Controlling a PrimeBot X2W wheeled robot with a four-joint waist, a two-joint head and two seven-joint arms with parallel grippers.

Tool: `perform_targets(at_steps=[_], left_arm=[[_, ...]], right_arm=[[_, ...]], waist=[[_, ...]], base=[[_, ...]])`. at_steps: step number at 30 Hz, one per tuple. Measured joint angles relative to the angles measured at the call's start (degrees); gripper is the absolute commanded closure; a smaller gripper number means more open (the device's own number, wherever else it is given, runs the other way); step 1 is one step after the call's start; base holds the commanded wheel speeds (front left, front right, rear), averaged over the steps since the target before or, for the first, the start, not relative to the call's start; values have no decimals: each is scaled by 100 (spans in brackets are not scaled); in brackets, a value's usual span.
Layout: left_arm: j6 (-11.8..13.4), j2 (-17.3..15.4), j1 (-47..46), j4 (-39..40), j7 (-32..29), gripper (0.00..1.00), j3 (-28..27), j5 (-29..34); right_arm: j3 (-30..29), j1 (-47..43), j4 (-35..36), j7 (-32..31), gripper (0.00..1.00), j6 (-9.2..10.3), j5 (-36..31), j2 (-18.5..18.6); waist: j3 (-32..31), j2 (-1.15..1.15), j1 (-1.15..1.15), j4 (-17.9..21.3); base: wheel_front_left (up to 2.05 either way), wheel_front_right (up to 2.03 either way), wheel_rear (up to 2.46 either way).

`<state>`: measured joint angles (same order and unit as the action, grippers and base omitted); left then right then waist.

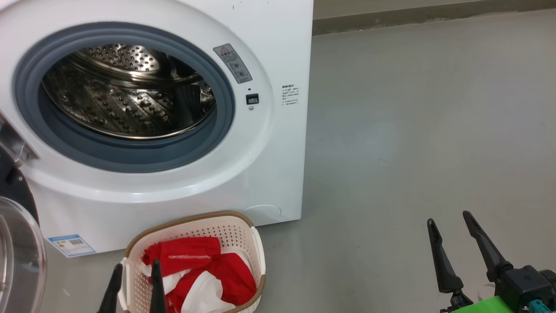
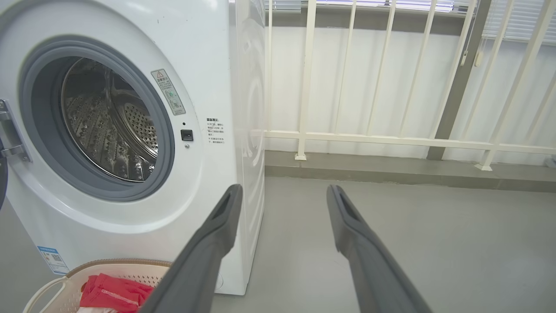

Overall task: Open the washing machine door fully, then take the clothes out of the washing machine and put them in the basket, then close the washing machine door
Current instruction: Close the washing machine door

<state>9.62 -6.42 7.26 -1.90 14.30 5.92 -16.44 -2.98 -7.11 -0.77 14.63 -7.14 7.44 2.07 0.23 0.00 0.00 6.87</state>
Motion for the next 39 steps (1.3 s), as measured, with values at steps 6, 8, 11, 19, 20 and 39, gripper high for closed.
perform_targets(at_steps=[6, 8, 11, 19, 20, 39], left_arm=[[0, 0, -1, 62, 0, 0, -16, 1], [0, -4, -1, 60, 0, 0, -15, 8], [0, -15, -2, 51, 0, 0, -14, 8], [-7, -36, -5, 32, 0, 0, 51, 25], [-7, -38, -5, 26, 0, 0, 68, 25], [55, -45, -24, 68, 0, 0, 166, 192]], right_arm=[[-1, 0, 0, 0, 0, 0, 0, -2], [-2, 0, 2, 0, 0, 0, 0, -2], [-3, 1, 4, 0, 0, 0, 0, -3], [-14, 1, 21, 0, 0, 0, 0, -3], [-14, 1, 24, 0, 0, 0, 0, -3], [-10, 0, 29, 0, 0, 0, -48, -2]], waist=[[12, 0, 0, -15], [19, 0, 0, -23], [19, 0, 0, -34], [28, 0, 0, -67], [31, 0, 0, -70], [57, 0, 0, -336]], base=[[-67, 67, 0], [-121, 121, 0], [-150, 150, 0], [-156, 156, 0], [-102, 102, 0], [-18, 18, 0]])
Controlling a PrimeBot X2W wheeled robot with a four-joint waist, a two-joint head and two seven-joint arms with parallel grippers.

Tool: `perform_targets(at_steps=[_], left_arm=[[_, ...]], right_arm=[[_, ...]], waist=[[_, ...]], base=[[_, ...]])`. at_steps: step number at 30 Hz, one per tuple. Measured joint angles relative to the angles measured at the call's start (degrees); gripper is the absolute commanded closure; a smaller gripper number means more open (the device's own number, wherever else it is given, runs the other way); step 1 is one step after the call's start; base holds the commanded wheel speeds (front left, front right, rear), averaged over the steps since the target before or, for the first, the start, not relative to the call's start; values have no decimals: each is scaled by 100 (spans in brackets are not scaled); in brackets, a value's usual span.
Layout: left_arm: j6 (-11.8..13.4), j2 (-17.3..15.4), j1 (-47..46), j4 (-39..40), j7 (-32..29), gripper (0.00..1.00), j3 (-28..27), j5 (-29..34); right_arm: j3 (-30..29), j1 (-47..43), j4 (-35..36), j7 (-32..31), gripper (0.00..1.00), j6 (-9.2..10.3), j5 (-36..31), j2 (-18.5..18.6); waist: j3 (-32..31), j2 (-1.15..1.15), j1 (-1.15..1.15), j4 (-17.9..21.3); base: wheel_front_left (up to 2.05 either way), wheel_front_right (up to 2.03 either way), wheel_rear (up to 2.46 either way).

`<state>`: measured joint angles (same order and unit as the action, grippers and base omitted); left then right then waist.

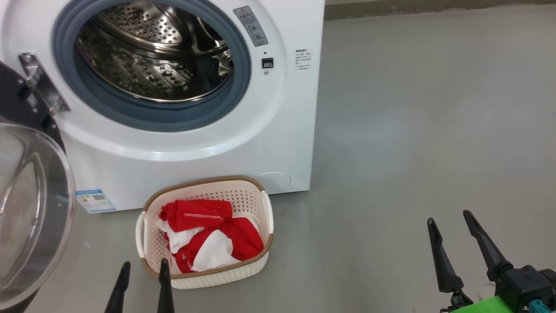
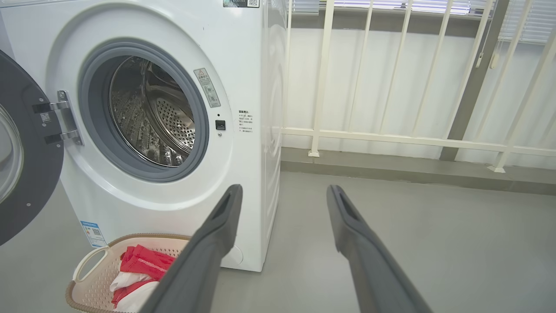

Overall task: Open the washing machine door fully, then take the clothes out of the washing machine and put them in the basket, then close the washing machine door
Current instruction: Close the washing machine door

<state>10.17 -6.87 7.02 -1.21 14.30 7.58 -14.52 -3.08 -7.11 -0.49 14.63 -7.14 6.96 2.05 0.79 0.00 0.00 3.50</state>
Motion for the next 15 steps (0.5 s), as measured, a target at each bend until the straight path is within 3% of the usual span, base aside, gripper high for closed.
perform_targets(at_steps=[15], left_arm=[[214, 52, -7, 417, 0, 0, -56, 435]], right_arm=[[151, 7, 27, 0, 0, 0, -112, 1]], waist=[[37, 0, 0, -741]], base=[[0, 0, 0]])
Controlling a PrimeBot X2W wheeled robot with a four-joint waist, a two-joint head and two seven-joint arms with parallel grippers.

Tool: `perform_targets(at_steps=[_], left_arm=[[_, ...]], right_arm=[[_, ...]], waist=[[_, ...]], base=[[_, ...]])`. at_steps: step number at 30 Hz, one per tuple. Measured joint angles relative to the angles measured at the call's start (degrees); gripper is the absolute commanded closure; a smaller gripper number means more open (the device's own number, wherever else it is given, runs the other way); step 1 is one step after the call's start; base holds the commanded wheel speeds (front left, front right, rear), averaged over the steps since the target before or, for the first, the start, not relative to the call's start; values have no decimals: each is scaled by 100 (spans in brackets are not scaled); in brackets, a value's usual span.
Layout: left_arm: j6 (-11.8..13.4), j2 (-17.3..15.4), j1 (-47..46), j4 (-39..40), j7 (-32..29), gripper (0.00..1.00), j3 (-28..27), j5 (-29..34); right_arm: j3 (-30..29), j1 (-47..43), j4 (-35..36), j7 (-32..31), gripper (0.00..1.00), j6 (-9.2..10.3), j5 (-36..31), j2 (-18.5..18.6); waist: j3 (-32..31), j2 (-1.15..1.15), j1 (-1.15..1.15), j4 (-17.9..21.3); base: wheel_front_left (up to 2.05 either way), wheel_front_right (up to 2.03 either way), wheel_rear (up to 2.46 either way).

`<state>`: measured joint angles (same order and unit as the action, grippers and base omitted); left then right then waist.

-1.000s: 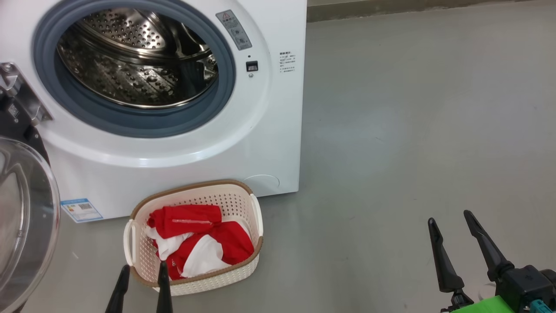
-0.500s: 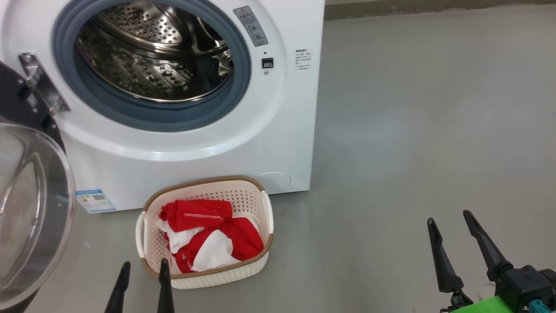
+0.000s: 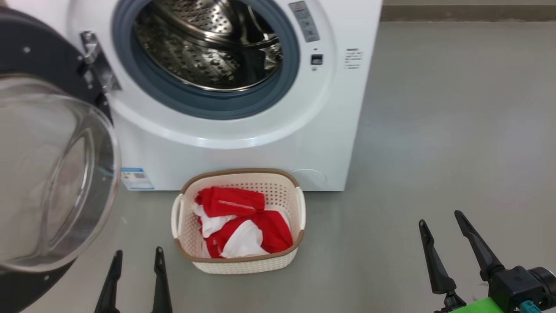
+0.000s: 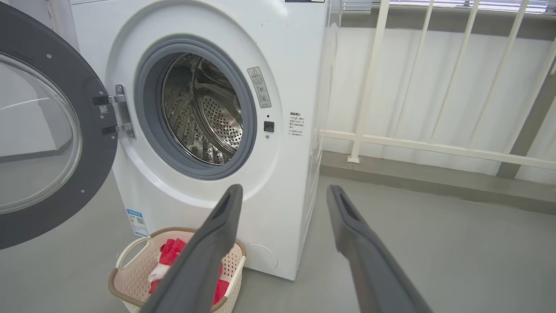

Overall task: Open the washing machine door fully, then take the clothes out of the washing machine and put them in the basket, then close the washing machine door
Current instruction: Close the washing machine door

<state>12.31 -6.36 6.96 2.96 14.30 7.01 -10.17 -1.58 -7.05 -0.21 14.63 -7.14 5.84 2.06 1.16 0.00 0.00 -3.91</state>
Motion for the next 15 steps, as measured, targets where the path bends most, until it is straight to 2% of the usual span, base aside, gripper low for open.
perform_targets(at_steps=[15], left_arm=[[21, 52, -18, 189, 0, 0, -62, 63]], right_arm=[[44, 4, 30, 0, 0, 0, -38, 0]], waist=[[117, 0, 0, -935]], base=[[0, 0, 0]])
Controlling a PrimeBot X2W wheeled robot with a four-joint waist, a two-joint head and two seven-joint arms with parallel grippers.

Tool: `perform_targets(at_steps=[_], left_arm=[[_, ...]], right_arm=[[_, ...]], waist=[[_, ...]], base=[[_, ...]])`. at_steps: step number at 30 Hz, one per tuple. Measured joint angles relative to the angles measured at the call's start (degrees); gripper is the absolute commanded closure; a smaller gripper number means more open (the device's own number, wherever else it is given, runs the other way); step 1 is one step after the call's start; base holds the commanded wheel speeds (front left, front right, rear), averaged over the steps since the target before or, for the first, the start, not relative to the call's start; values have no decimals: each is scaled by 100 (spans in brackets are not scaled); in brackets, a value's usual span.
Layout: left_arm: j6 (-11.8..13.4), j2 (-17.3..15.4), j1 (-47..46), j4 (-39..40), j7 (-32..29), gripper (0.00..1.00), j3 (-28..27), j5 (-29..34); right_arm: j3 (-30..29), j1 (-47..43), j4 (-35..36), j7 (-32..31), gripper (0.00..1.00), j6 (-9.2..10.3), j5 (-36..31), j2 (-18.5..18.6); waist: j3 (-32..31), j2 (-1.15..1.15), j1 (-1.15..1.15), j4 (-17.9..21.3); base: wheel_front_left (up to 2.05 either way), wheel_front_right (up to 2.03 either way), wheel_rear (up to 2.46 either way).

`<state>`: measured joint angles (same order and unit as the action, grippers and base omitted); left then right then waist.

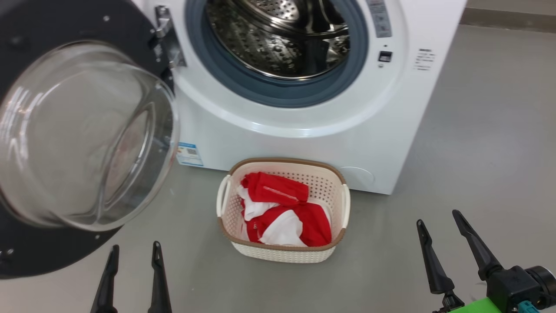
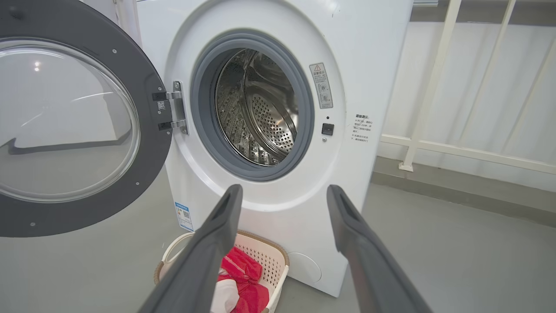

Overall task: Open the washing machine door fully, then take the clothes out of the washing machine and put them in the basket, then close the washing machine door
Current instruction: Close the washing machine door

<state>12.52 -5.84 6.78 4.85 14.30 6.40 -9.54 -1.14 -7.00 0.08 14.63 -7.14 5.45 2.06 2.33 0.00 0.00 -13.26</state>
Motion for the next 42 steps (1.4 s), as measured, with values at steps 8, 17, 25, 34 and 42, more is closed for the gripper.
perform_targets(at_steps=[8, 17, 25, 34, 42], left_arm=[[-3, -1, 2, 0, 0, 0, -14, -1], [119, 25, 8, 85, 0, 0, -108, -18], [344, 123, 14, 257, 0, 0, -257, -19], [357, 186, -37, 759, 18, 100, -610, -157], [158, 313, -678, 1103, 26, 100, -1371, -1147]], right_arm=[[24, 5, 32, 0, 0, 0, -1, 1], [31, 7, 69, 0, 0, 0, -19, 1], [33, 14, 69, 0, 0, 0, -45, 1], [46, 14, 67, 0, 0, 0, -45, 2], [48, 15, 75, -53, 0, 0, -93, 2]], waist=[[-14, 0, 0, -478], [-23, 0, 0, -883], [19, 0, 0, -1034], [75, 0, 0, -971], [105, 0, 0, -864]], base=[[0, 0, 0], [0, 0, 0], [0, 0, 0], [0, 0, 0], [0, 0, 0]])
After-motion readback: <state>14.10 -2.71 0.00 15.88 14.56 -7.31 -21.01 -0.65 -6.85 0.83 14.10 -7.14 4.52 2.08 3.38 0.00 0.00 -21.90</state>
